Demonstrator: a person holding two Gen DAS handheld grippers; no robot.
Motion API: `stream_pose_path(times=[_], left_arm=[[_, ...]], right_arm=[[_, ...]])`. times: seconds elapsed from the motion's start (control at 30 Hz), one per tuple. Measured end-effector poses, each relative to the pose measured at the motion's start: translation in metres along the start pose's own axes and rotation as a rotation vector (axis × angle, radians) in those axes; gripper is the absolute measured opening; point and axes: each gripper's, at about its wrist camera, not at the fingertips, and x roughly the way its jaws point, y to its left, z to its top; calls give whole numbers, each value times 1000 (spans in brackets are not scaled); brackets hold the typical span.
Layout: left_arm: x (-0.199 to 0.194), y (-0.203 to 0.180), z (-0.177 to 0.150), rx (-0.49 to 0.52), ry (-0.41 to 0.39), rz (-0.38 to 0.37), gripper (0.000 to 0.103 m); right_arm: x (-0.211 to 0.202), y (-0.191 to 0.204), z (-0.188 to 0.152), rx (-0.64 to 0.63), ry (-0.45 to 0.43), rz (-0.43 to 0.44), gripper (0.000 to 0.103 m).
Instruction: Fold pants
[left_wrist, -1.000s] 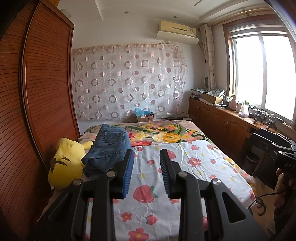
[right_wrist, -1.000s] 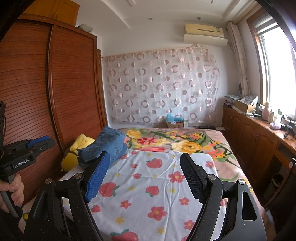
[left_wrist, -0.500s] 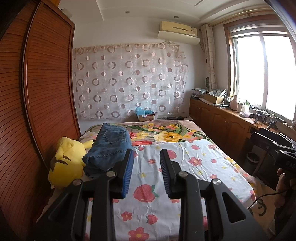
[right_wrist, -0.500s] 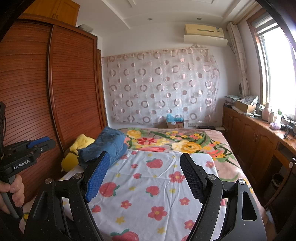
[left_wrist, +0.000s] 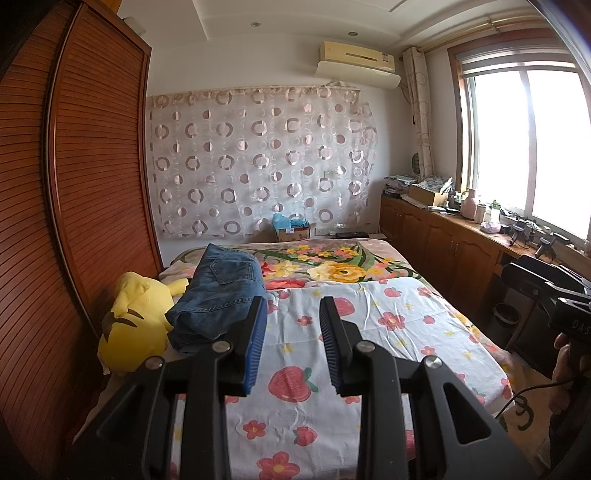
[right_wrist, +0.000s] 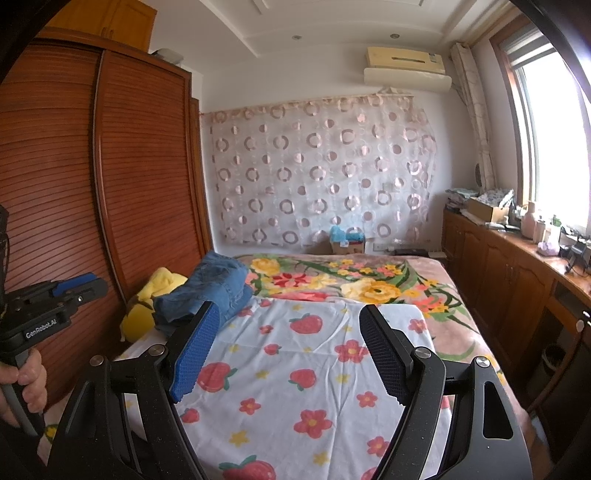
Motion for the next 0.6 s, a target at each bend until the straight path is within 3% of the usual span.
stream_pose_path(times=[0.6], left_arm=[[-1,0,1,-1,-6,-2,29]], right_arm=[[-1,-3,0,0,0,4,80]])
